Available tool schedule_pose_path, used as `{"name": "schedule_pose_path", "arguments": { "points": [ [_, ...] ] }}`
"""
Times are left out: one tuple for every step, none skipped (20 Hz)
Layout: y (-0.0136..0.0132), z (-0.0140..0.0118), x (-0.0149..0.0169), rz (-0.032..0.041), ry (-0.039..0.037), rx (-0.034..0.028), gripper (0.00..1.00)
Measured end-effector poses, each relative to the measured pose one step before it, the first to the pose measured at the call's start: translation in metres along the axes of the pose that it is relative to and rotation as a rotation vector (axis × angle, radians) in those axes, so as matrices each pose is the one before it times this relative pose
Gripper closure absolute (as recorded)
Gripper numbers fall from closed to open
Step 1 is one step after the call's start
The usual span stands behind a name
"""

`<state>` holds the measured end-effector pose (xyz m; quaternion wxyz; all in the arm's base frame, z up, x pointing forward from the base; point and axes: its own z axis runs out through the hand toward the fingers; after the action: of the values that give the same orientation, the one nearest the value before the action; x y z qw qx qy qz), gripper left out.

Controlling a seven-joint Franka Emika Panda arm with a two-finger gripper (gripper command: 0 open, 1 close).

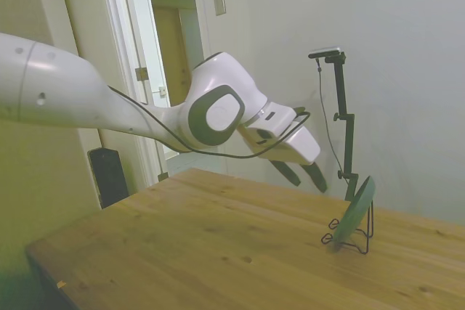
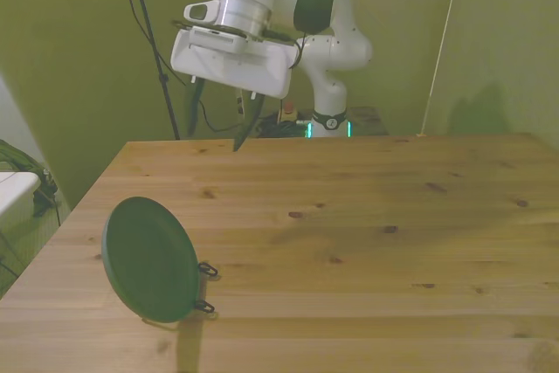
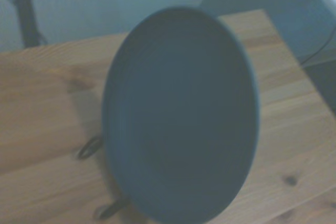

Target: Unload the plate

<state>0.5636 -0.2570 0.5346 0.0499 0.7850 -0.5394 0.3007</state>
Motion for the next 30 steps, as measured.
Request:
{"name": "schedule_pose_path", "arguments": {
  "points": [
    [-0.00286, 0.00448, 0.00949, 0.00666, 0.02819, -0.00765, 0.0],
    [-0.00243, 0.00334, 0.00868, 0.01025, 0.02705, -0.00675, 0.0],
    [-0.00211, 0.00245, 0.00788, 0.01153, 0.02681, -0.00711, 0.0],
    [-0.00184, 0.00233, 0.00746, 0.01233, 0.02891, -0.00797, 0.0],
    [-0.00124, 0.00327, 0.00544, 0.01039, 0.02018, -0.0086, 0.0],
    [-0.00048, 0.0047, 0.00363, 0.00442, 0.01548, -0.01026, 0.0],
    [-0.00055, 0.00548, 0.002, 0.00522, 0.00966, -0.00923, 0.0],
    [-0.00074, 0.00555, 0.00051, 0.00388, 0.00374, -0.00737, 0.0],
    [-0.00049, 0.00611, -0.00017, 0.00109, 0.0014, -0.00754, 0.0],
    [-0.00081, 0.0052, -0.0014, 0.00052, -0.00013, -0.00574, 0.0],
    [-0.00123, 0.00463, -0.00187, -0.00069, -0.00037, -0.004, 0.0],
    [-0.00142, 0.00375, -0.00215, -0.00276, -0.00101, -0.00273, 0.0],
    [-0.00154, 0.00302, -0.00196, -0.0024, 0.00003, 0.00156, 0.0],
    [-0.00104, 0.00255, -0.00226, -0.00184, -0.00206, 0.00074, 0.0],
    [-0.0009, 0.00235, -0.00177, 0.00009, -0.00153, 0.00367, 0.0],
    [-0.00087, 0.00158, -0.00124, 0.00035, -0.00025, 0.00537, 0.0],
    [-0.00066, 0.00131, -0.00105, 0.00277, -0.00216, 0.00421, 0.0],
    [-0.0004, 0.00138, -0.00097, 0.00342, -0.00236, 0.00423, 0.0],
    [-0.00018, 0.00157, -0.0011, 0.00127, -0.00112, 0.00371, 0.0],
    [0.00026, 0.00235, -0.00111, 0.00075, -0.0018, -0.00018, 0.0],
    [0.00063, 0.00366, -0.00166, 0.00264, -0.00511, -0.00351, 0.0],
    [0.00059, 0.00408, -0.00186, 0.00686, -0.0087, -0.00245, 0.0],
    [0.00049, 0.00453, -0.00201, 0.00772, -0.0099, -0.0015, 0.0],
    [0.00027, 0.00447, -0.002, 0.00539, -0.00783, -0.00173, 0.0],
    [0.00007, 0.00485, -0.00166, 0.0075, -0.00947, -0.00024, 0.0],
    [-0.00022, 0.00406, -0.00094, 0.00497, -0.01044, 0.00062, 0.0],
    [-0.00032, 0.00341, -0.00063, 0.00598, -0.01039, 0.00153, 0.0],
    [-0.00049, 0.00293, -0.00012, 0.00105, -0.00872, 0.00245, 0.0],
    [-0.00051, 0.00222, 0.0003, -0.00045, -0.00669, 0.00278, 0.0],
    [-0.00029, 0.00194, 0.00005, -0.00147, -0.00551, 0.00205, 0.0]
  ]
}}
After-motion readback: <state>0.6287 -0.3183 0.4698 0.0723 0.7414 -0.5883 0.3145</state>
